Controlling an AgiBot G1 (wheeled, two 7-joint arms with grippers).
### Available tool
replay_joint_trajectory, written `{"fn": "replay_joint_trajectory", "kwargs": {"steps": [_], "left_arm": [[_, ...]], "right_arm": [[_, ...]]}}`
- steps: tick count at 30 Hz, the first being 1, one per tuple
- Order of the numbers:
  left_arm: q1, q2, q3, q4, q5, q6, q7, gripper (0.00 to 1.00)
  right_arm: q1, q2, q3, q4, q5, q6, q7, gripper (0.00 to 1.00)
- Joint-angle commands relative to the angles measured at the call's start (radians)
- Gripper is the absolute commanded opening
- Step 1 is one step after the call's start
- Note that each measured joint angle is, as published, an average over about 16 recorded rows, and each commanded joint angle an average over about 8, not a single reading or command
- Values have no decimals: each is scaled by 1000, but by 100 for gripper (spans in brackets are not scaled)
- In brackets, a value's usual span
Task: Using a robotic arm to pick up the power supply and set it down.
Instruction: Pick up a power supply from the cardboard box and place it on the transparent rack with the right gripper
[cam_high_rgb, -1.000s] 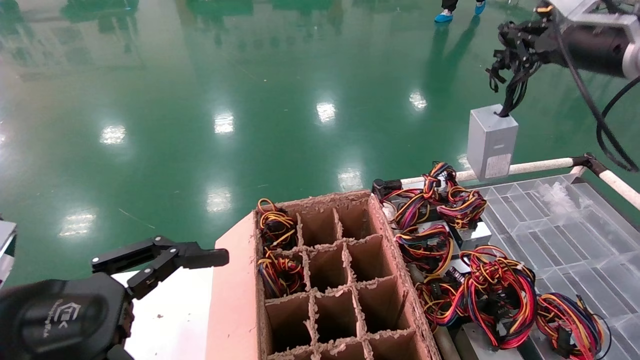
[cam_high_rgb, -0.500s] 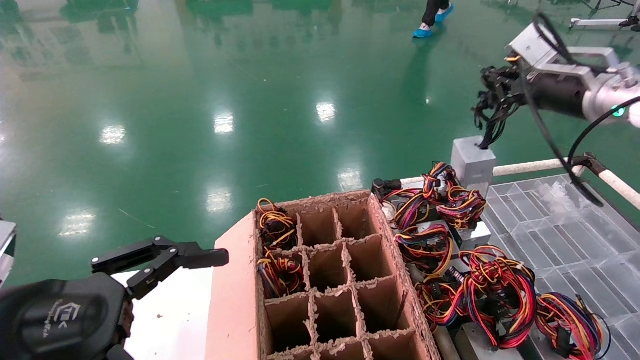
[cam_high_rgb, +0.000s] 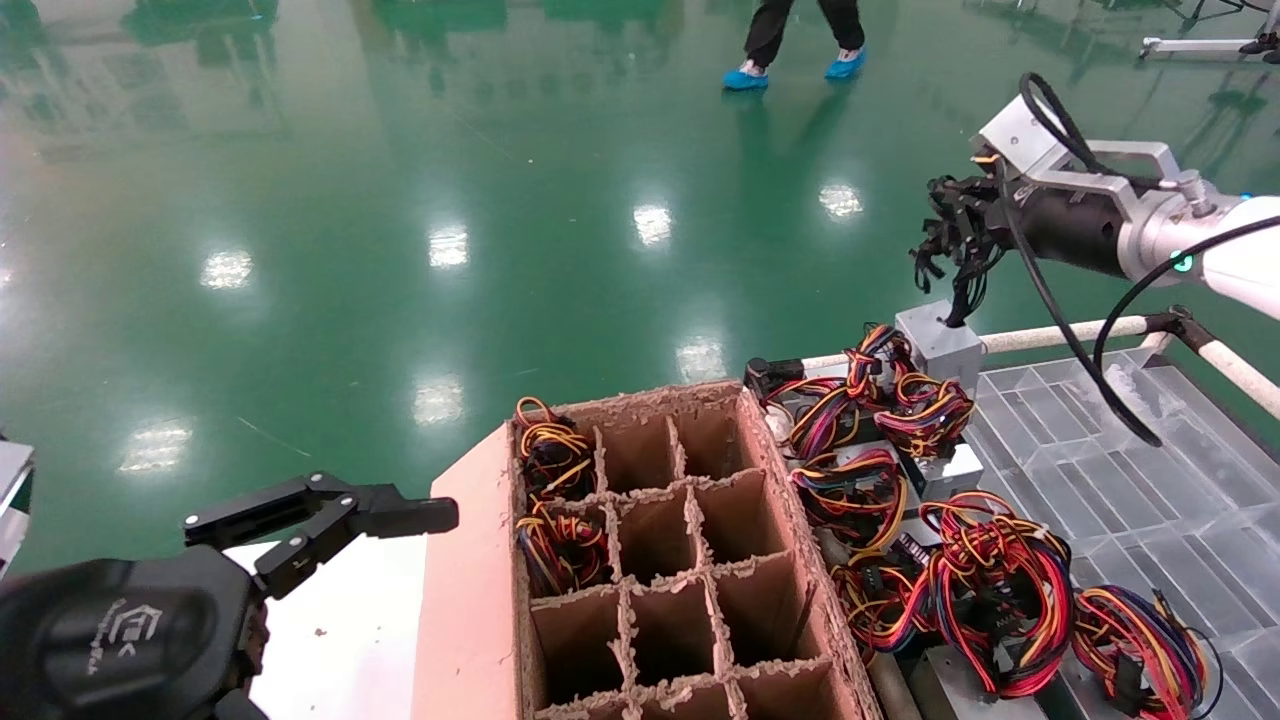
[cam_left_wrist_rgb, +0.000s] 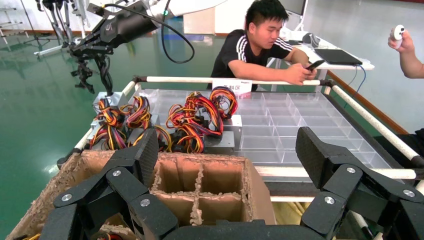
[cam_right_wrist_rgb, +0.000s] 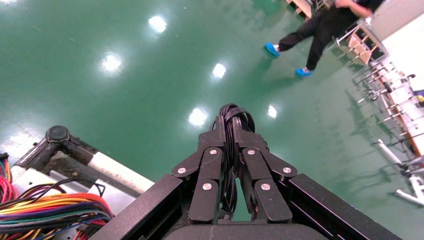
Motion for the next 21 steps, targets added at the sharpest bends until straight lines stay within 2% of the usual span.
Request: {"fn": "replay_joint_trajectory", "kwargs": {"steps": [1, 21], "left_arm": [[0, 0, 0, 0, 0, 0, 0, 100], [0, 0, 0, 0, 0, 0, 0, 100]], "right_arm": [[-5, -1, 1, -1, 2, 1, 9, 0], [-99, 25, 113, 21, 162, 30, 117, 0]]}}
